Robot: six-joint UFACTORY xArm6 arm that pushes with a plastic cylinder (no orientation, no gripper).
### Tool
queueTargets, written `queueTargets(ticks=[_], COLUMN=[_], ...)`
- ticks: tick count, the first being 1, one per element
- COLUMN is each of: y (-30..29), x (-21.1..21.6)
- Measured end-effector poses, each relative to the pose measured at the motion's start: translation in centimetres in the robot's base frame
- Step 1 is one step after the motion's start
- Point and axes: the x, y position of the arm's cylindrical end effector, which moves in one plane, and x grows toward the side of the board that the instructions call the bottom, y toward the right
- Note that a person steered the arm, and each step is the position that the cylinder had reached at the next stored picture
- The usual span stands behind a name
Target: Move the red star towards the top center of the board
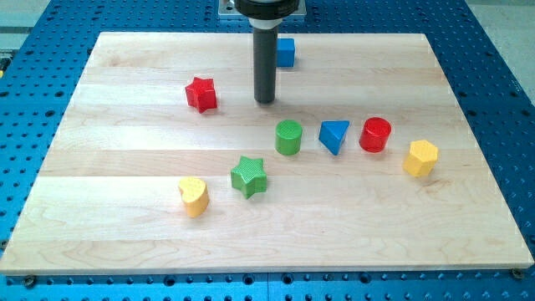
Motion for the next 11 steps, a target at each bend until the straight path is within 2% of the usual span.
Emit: queueTargets(ticks=[3,4,5,6,8,9,10,11], y=[-3.6,-6.5,-11.8,-11.2,-7.4,-6.3,-6.0,0.1], x=[0.0,3.4,3.0,-0.4,-1.2,-4.2,-3.2,-1.9])
